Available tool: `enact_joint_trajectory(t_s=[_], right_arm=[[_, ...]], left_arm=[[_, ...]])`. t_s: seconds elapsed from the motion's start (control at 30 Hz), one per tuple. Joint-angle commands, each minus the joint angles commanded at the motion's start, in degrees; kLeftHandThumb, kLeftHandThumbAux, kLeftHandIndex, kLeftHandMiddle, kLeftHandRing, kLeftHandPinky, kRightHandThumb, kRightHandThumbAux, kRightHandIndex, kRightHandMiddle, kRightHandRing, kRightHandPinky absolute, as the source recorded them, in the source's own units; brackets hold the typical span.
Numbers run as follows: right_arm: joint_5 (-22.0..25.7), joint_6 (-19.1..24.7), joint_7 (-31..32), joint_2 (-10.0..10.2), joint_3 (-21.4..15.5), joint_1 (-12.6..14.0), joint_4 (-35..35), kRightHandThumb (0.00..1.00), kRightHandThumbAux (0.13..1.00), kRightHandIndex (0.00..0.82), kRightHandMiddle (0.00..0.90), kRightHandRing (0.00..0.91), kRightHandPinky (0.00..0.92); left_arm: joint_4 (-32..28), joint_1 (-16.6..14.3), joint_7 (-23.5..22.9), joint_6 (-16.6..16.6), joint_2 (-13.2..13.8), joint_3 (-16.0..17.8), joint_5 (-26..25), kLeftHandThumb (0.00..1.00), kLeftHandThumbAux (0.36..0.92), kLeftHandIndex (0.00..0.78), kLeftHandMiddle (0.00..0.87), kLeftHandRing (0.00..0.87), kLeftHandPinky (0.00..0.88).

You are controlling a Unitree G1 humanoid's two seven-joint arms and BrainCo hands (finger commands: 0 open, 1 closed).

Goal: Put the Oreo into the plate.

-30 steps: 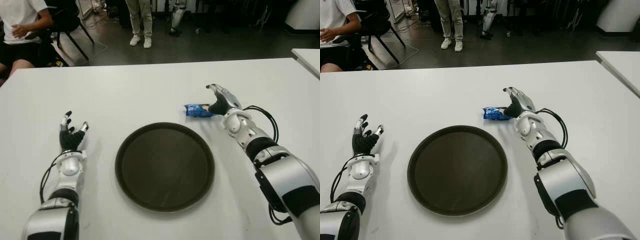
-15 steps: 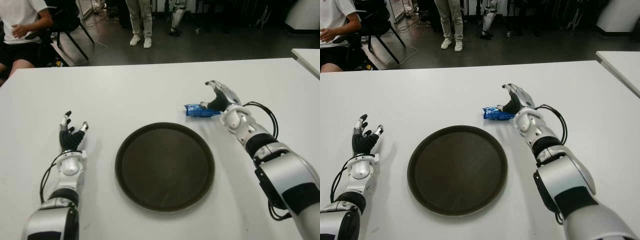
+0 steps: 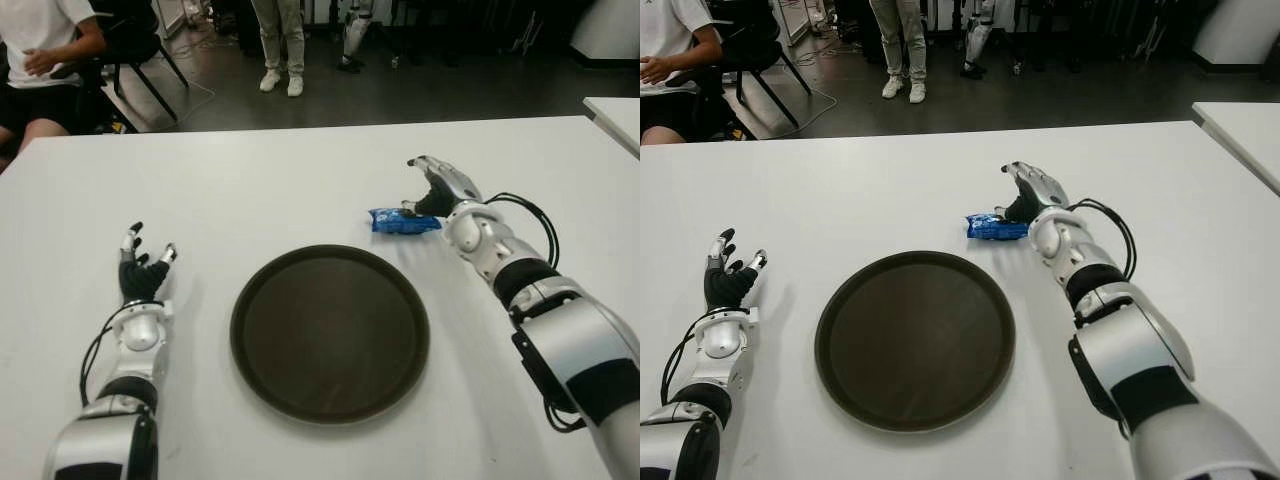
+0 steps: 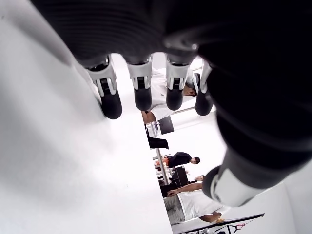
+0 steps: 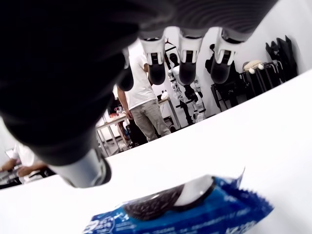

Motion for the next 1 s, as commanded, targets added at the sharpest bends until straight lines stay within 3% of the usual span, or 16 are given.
enact_joint_trajectory(t_s=[0.53, 1.0], right_arm=[[-1.7, -0.5, 2.1, -1.7, 1.3, -0.4, 0.2, 0.332, 0.743, 0.000, 0.019, 0.017, 0.037], [-1.1, 0.3, 2.8, -1.8, 0.6, -0.3, 0.3, 0.345, 0.737, 0.000, 0.022, 0.018, 0.029]], left_arm=[[0.0, -0.1, 0.8, -0.6, -0.2, -0.1, 0.1, 0.000, 0.728, 0.045, 0.049, 0.032, 0.032], [-0.1, 0.0, 0.6, -0.9, -0.5, 0.3, -0.4, 0.000, 0.730, 0.047, 0.051, 0.037, 0.042]])
